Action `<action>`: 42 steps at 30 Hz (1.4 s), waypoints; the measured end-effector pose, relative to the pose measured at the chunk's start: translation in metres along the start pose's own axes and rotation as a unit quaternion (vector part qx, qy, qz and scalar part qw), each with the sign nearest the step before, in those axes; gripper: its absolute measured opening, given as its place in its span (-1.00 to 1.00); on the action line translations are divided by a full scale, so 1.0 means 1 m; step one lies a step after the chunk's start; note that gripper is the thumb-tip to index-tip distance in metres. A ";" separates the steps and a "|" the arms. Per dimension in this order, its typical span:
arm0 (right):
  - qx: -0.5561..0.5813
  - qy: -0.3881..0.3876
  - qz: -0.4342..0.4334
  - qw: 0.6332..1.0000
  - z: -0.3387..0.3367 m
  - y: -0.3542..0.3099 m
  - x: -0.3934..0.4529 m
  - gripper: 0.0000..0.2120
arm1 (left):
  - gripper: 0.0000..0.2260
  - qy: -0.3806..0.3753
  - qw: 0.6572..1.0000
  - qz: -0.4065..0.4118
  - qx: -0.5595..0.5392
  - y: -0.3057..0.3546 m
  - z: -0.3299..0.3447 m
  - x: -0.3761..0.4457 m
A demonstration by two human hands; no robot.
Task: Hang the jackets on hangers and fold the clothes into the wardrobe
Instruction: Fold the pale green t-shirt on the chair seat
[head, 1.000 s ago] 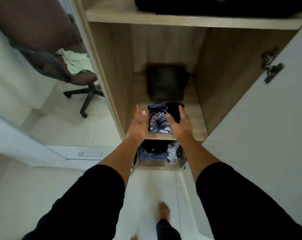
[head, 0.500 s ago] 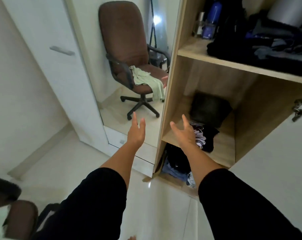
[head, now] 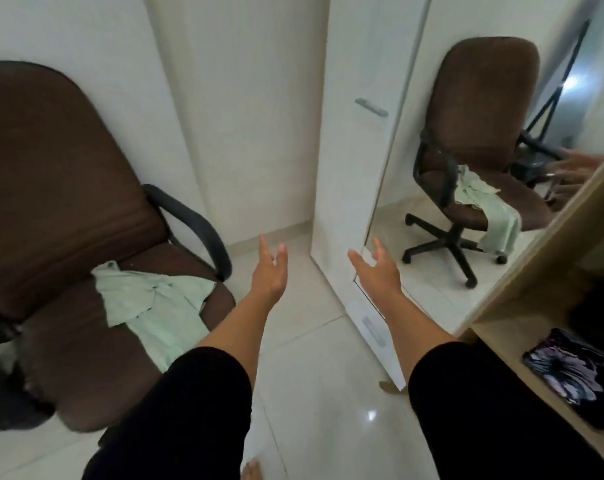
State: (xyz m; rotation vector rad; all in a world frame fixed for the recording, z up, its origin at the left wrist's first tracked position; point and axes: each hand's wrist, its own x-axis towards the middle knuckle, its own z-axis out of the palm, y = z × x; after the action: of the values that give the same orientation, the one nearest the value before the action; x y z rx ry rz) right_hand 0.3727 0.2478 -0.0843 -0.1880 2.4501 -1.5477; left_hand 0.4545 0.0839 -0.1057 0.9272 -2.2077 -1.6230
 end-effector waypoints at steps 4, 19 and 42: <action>-0.032 -0.092 -0.054 0.994 0.087 -0.042 -0.003 -0.36 | -0.44 0.118 0.992 -0.032 0.009 -0.029 -0.089 0.001; -0.106 -0.287 -0.166 0.938 0.357 -0.130 -0.017 -0.35 | -0.46 0.249 0.953 -0.170 0.018 -0.135 -0.331 0.029; -0.285 -0.441 -0.127 0.842 0.657 -0.066 0.174 -0.38 | -0.41 0.190 0.922 -0.335 0.035 -0.330 -0.384 0.281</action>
State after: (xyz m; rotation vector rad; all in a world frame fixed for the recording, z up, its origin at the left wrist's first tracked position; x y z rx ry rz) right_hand 0.3788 -0.3935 -0.3179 -1.0892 2.0267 -0.4928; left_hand 0.5609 -0.4425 -0.3221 1.9873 -1.7801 -1.4155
